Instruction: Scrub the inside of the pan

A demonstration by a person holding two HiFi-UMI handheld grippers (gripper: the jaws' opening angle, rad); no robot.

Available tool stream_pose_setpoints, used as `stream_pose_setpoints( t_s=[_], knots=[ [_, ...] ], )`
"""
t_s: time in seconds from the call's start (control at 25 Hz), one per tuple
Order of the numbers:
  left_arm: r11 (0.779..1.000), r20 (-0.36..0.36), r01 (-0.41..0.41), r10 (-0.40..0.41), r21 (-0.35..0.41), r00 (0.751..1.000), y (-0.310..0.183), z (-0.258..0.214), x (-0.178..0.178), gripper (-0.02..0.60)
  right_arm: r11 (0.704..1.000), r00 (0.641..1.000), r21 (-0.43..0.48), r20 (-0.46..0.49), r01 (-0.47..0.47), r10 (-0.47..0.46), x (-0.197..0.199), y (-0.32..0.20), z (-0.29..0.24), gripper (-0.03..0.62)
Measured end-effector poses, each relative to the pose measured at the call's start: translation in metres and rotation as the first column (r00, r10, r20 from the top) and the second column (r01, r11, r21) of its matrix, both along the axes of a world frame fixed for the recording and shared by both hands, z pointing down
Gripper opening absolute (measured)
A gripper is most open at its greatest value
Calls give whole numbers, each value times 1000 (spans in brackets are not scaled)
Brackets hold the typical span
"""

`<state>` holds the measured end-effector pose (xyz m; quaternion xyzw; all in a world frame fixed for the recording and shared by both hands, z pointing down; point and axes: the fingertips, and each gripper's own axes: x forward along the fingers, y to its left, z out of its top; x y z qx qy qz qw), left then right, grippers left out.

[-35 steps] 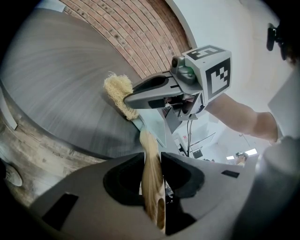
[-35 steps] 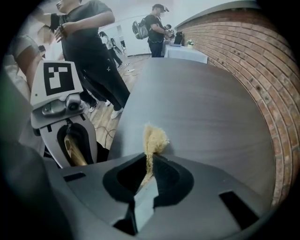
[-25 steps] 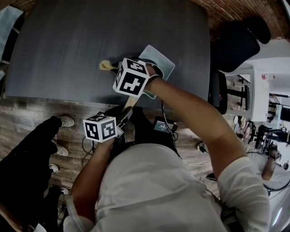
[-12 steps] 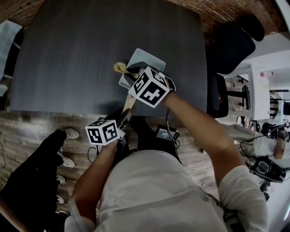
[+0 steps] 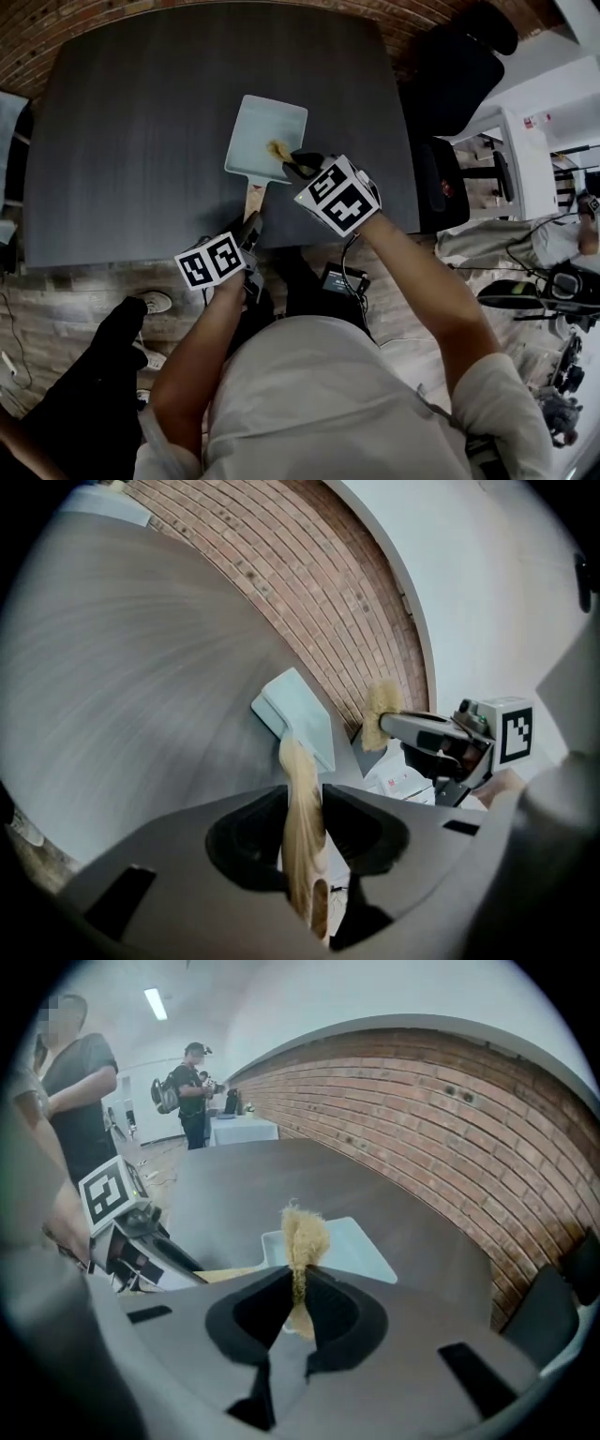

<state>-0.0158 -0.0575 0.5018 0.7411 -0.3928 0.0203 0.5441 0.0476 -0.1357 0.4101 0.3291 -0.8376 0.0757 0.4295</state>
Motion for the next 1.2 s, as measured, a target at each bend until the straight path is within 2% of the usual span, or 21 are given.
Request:
stream_pose_setpoints(
  t_s=[0.24,0.36,0.48,0.72,0.88,1.0,1.2],
  knots=[
    [996,9,-92,92,-12,996,-14,4,27,121,992,992,2,22,-126,126,41,8,-2,43],
    [986,-29,-168,168,-1,985,-12,0,39,128,981,980,2,56,-193,193,58,13,-8,43],
    [980,-73,-198,200,35,977,-7,-9,37,171,963,956,-2,117,-269,268,74,21,-18,43],
    [982,-123,-130,147,139,981,0,-39,-7,183,912,875,-41,269,-407,403,101,46,-41,43],
    [980,-191,-27,66,196,979,7,-70,-48,183,892,821,-63,367,-448,439,109,65,-59,43],
    [969,-236,52,7,242,972,14,-97,-70,183,889,778,-78,452,-452,436,113,76,-76,43],
    [932,-306,35,82,360,949,35,-153,-59,176,895,739,-86,533,-438,412,123,91,-99,43]
  ],
)
